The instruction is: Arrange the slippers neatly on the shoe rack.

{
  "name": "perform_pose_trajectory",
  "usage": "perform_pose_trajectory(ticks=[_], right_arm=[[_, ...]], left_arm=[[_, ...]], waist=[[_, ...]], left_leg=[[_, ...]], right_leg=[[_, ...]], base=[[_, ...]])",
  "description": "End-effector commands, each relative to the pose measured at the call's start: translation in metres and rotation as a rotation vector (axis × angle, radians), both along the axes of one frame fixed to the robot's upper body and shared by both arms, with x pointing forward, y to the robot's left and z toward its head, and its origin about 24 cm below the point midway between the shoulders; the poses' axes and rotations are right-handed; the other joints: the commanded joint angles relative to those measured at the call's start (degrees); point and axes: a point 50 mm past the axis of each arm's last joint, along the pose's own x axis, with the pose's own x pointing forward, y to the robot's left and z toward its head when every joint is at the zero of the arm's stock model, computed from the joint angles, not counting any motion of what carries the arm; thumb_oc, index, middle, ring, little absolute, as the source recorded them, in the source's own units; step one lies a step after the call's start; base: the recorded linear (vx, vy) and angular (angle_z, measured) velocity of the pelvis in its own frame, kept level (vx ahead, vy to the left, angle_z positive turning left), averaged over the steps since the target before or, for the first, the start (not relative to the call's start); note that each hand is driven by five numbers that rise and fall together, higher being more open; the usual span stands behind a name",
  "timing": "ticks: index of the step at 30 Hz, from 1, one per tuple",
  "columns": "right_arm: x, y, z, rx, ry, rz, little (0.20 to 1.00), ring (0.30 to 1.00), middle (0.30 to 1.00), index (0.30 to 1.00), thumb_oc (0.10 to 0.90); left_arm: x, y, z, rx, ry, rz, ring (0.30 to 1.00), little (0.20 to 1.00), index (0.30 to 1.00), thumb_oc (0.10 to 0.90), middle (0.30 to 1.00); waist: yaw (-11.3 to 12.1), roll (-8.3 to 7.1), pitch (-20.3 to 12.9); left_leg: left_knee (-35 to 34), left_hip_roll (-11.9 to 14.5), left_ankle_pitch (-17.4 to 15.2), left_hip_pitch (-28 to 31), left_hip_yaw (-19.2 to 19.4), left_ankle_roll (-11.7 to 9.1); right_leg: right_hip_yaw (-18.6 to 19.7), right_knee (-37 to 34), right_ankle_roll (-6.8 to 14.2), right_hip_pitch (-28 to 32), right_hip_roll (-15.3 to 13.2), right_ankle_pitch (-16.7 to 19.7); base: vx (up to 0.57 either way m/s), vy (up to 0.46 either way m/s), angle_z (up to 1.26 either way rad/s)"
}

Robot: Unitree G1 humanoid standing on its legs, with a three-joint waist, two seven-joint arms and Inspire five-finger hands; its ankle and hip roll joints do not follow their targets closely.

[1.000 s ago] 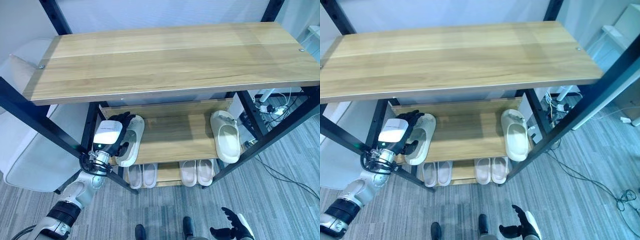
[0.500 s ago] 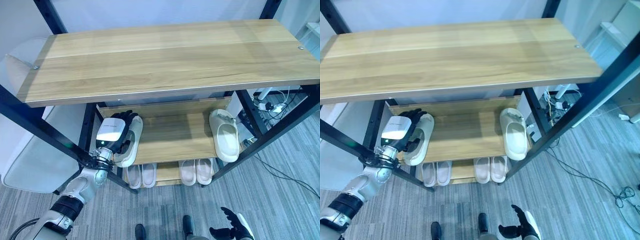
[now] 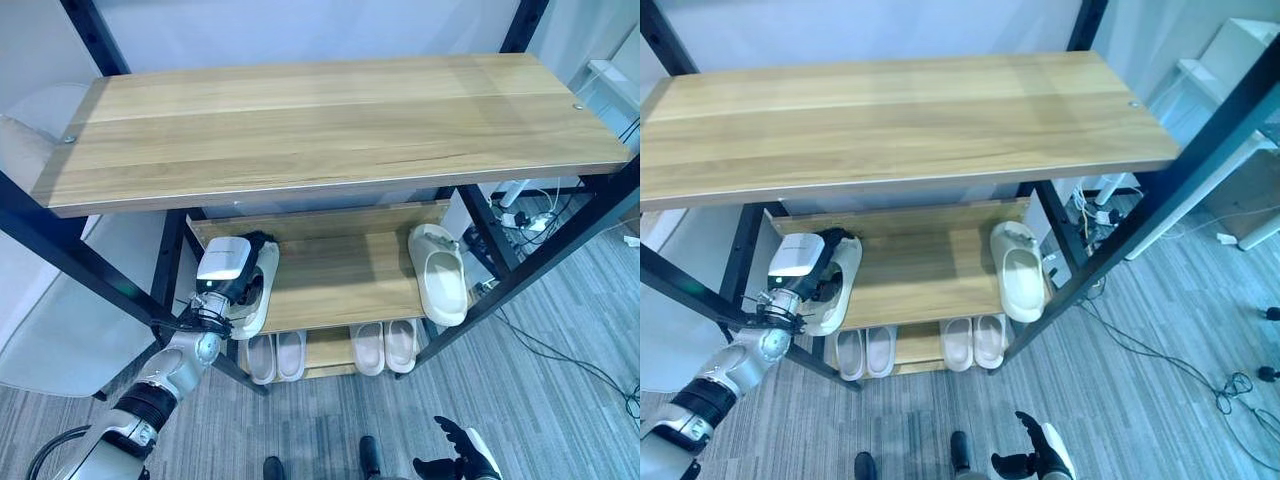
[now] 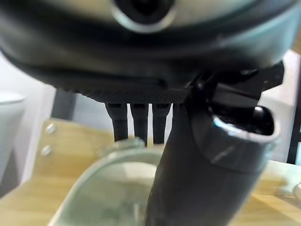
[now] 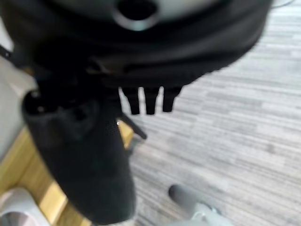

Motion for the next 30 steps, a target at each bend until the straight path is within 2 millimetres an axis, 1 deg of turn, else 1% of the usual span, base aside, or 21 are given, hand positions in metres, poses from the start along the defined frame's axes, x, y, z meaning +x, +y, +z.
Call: perform_pose_trajectory(ticks=[1,2,3,5,7,10,11,13,14,15,19,21,22,23,24,25,26,27,28,29,30], right_arm=[[0.016,-0.010,0.014,-0.020,-0.115,-0.041,0.900,0.900,0.900,0.900,0.800],[0.016,-0.008,0.014,-0.018,-0.115,-0.037,0.900,0.900,0.900,0.900,0.800],[0.016,-0.008,0.014,-0.018,-0.114,-0.036,0.900,0.900,0.900,0.900,0.800],[0.019,-0.006,0.014,-0.017,-0.122,-0.029,0.900,0.900,0.900,0.900,0.800],[0.019,-0.006,0.014,-0.020,-0.121,-0.025,0.900,0.900,0.900,0.900,0.800],[0.020,-0.007,0.015,-0.024,-0.125,-0.022,0.900,0.900,0.900,0.900,0.800],[0.026,-0.009,0.017,-0.031,-0.141,-0.029,0.900,0.900,0.900,0.900,0.800],[0.027,-0.011,0.018,-0.034,-0.144,-0.034,0.900,0.900,0.900,0.900,0.800],[0.032,-0.014,0.020,-0.043,-0.164,-0.051,0.900,0.900,0.900,0.900,0.800],[0.032,-0.014,0.021,-0.043,-0.164,-0.051,0.900,0.900,0.900,0.900,0.800],[0.045,-0.014,0.028,-0.066,-0.216,-0.034,0.900,0.900,0.900,0.900,0.800],[0.047,-0.015,0.030,-0.073,-0.229,-0.027,0.900,0.900,0.900,0.900,0.800],[0.051,-0.016,0.033,-0.079,-0.246,-0.023,0.900,0.900,0.900,0.900,0.800],[0.056,-0.016,0.039,-0.082,-0.279,-0.012,0.900,0.900,0.900,0.900,0.800],[0.058,-0.017,0.042,-0.089,-0.294,-0.006,0.900,0.900,0.900,0.900,0.800],[0.062,-0.017,0.044,-0.096,-0.307,-0.006,0.900,0.900,0.900,0.900,0.800],[0.061,-0.020,0.057,-0.081,-0.362,0.008,0.900,0.900,0.900,0.900,0.800],[0.059,-0.020,0.062,-0.080,-0.388,0.029,0.900,0.900,0.900,0.900,0.800],[0.056,-0.023,0.065,-0.081,-0.401,0.013,0.900,0.900,0.900,0.900,0.800],[0.056,-0.025,0.067,-0.081,-0.406,0.005,0.900,0.900,0.900,0.900,0.800],[0.056,-0.025,0.067,-0.080,-0.406,0.005,0.900,0.900,0.900,0.900,0.800]], left_arm=[[0.034,-0.004,0.063,-0.061,-0.228,0.006,0.300,0.300,0.300,0.400,0.300],[0.030,-0.006,0.061,-0.130,-0.228,-0.009,0.300,0.300,0.300,0.400,0.300],[0.030,-0.005,0.060,-0.131,-0.227,-0.009,0.300,0.300,0.300,0.400,0.300],[0.024,-0.011,0.060,-0.229,-0.243,-0.039,0.300,0.300,0.300,0.400,0.300],[0.021,-0.015,0.055,-0.245,-0.237,-0.052,0.300,0.300,0.300,0.400,0.300],[0.019,-0.021,0.055,-0.245,-0.238,-0.075,0.300,0.300,0.300,0.400,0.300],[0.018,-0.027,0.056,-0.255,-0.244,-0.106,0.300,0.300,0.300,0.400,0.300],[0.017,-0.029,0.057,-0.262,-0.246,-0.115,0.300,0.300,0.300,0.400,0.300],[0.014,-0.034,0.060,-0.282,-0.261,-0.143,0.300,0.300,0.300,0.400,0.300],[0.014,-0.033,0.060,-0.282,-0.260,-0.142,0.300,0.300,0.300,0.400,0.300],[0.003,-0.033,0.061,-0.346,-0.284,-0.160,0.300,0.300,0.300,0.400,0.300],[0.000,-0.033,0.059,-0.361,-0.269,-0.160,0.300,0.300,0.300,0.400,0.300],[-0.002,-0.032,0.053,-0.374,-0.240,-0.155,0.300,0.300,0.300,0.400,0.300],[-0.006,-0.030,0.044,-0.406,-0.192,-0.147,0.300,0.300,0.300,0.400,0.300],[-0.009,-0.028,0.037,-0.421,-0.164,-0.136,0.300,0.300,0.300,0.400,0.300],[-0.011,-0.029,0.032,-0.430,-0.143,-0.134,0.300,0.300,0.300,0.400,0.300],[-0.013,-0.022,0.030,-0.438,-0.139,-0.111,0.300,0.300,0.300,0.400,0.300],[-0.013,-0.020,0.030,-0.443,-0.145,-0.100,0.300,0.300,0.300,0.400,0.300],[-0.013,-0.019,0.029,-0.451,-0.143,-0.093,0.300,0.300,0.300,0.400,0.300],[-0.014,-0.016,0.027,-0.432,-0.136,-0.079,0.300,0.300,0.300,0.400,0.300],[-0.013,-0.017,0.027,-0.431,-0.136,-0.079,0.300,0.300,0.300,0.400,0.300]], waist=[[-0.5,-0.53,-0.2],[-0.5,-0.65,-0.3],[-0.6,-0.63,-0.3],[-0.7,-0.70,-0.3],[-0.8,-0.64,-0.2],[-0.8,-0.61,0.1],[-0.9,-0.45,0.2],[-0.9,-0.39,0.5],[-0.9,-0.26,0.7],[-0.9,-0.26,0.8],[-0.7,0.18,0.7],[-0.8,0.29,0.8],[-0.9,0.28,0.8],[-0.9,-0.25,1.3],[-0.7,-0.75,2.1],[-0.4,-1.23,3.0],[-0.8,-1.65,4.2],[-1.2,-2.10,5.1],[-1.3,-2.12,5.8],[-0.6,-2.36,6.5],[-0.6,-2.38,6.3]], left_leg=[[0.2,-2.5,-4.4,0.1,-0.3,1.4],[0.2,-2.5,-4.5,0.3,-0.1,1.4],[0.2,-2.5,-4.5,0.3,-0.1,1.4],[0.2,-2.4,-4.6,0.7,0.2,1.4],[0.2,-2.3,-4.8,1.3,0.4,1.4],[0.2,-2.3,-5.0,2.0,0.6,1.4],[0.2,-2.1,-5.2,3.0,0.8,1.3],[0.2,-2.1,-5.3,3.7,0.9,1.3],[0.2,-1.8,-5.5,4.8,1.0,1.2],[0.2,-1.8,-5.5,5.0,1.1,1.2],[0.2,-0.3,-5.2,8.1,1.6,0.7],[0.2,0.3,-5.2,9.0,1.7,0.5],[0.7,1.0,-5.1,9.8,1.9,0.3],[5.7,2.3,-6.1,9.4,2.0,0.1],[9.4,3.1,-7.0,8.4,1.8,-0.1],[13.4,4.0,-6.4,7.1,1.5,-0.2],[18.5,4.8,-6.0,4.8,1.3,-0.3],[21.7,4.9,-5.0,3.2,2.1,0.0],[24.2,3.8,-5.2,1.7,2.2,0.4],[26.6,0.7,-7.0,0.3,1.7,1.7],[26.7,0.6,-6.8,-0.1,1.7,1.8]], right_leg=[[0.1,0.4,3.1,1.1,-0.6,-6.1],[0.2,0.4,3.1,1.3,-0.6,-6.2],[0.2,0.4,3.1,1.3,-0.6,-6.3],[0.4,0.4,2.9,1.6,-0.5,-6.4],[0.6,0.4,2.9,2.0,-0.4,-6.5],[0.7,0.4,2.8,2.7,-0.3,-6.8],[0.9,0.4,2.7,3.7,-0.1,-7.1],[0.9,0.4,2.6,4.3,0.0,-7.2],[1.2,0.4,2.5,5.4,0.3,-7.6],[1.2,0.4,2.4,5.6,0.3,-7.6],[1.9,0.5,1.7,8.4,1.7,-9.0],[2.1,0.6,1.4,9.1,2.1,-9.4],[2.6,0.8,1.0,9.8,2.6,-9.9],[3.3,1.2,0.2,11.0,3.3,-10.5],[3.6,1.4,-0.3,12.1,3.7,-10.9],[3.8,1.9,-0.8,13.1,4.0,-11.2],[3.7,2.3,-1.2,13.9,4.1,-11.3],[3.8,3.1,-1.8,14.0,3.9,-11.4],[3.7,4.0,-2.2,13.7,3.8,-11.5],[4.0,4.7,-2.3,13.8,3.8,-11.9],[4.0,4.7,-2.3,13.5,3.7,-11.8]], base=[[0.03,-0.022,-0.01],[0.00,0.000,0.00],[0.03,-0.019,-0.01],[0.02,-0.010,0.00],[0.00,0.000,0.00],[0.01,-0.032,-0.04],[0.02,-0.044,-0.05],[0.01,-0.054,-0.08],[0.00,-0.051,-0.09],[0.01,-0.113,-0.10],[0.00,-0.134,-0.05],[0.00,-0.108,-0.01],[0.00,-0.205,-0.01],[-0.02,-0.296,-0.04],[-0.05,-0.316,-0.10],[-0.10,-0.245,-0.23],[-0.12,-0.191,-0.29],[-0.14,-0.117,-0.31],[-0.12,-0.066,-0.18],[-0.10,-0.024,-0.17],[-0.02,-0.026,-0.16]])
